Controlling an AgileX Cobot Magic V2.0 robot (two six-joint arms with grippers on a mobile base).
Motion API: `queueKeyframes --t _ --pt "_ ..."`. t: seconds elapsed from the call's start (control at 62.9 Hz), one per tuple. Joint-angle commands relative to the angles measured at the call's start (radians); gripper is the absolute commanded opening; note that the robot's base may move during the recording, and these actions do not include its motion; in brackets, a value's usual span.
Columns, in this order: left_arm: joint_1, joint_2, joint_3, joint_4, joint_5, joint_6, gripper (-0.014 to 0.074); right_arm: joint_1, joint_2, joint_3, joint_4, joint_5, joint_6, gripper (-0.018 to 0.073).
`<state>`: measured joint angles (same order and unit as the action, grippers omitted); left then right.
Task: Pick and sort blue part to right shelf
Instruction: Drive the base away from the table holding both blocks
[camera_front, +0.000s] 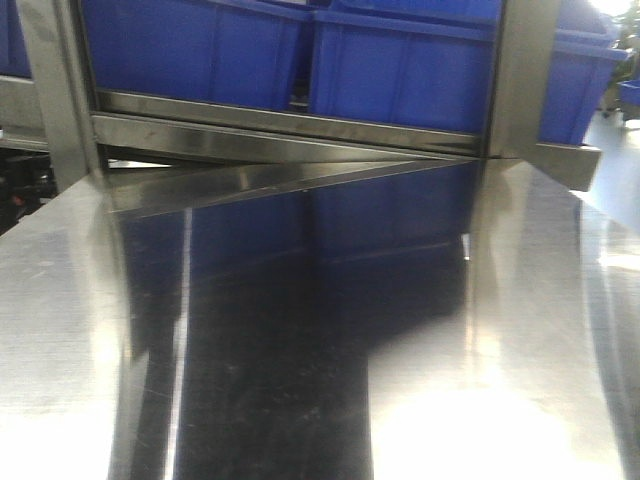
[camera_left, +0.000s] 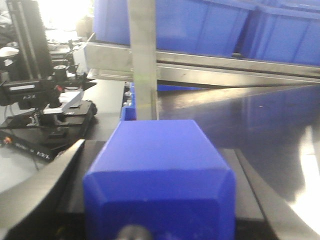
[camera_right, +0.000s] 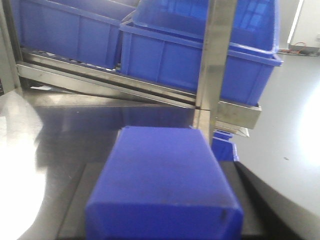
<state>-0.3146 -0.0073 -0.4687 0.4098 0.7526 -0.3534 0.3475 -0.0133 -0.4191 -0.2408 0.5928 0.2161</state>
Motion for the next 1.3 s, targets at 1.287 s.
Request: queueKeyframes --t 1.287 --pt "-0.004 0.003 -0.028 0.019 -0.080 -0.009 0.0314 0.000 -0.017 -0.032 -0.026 -0.086 -0.011 0.0249"
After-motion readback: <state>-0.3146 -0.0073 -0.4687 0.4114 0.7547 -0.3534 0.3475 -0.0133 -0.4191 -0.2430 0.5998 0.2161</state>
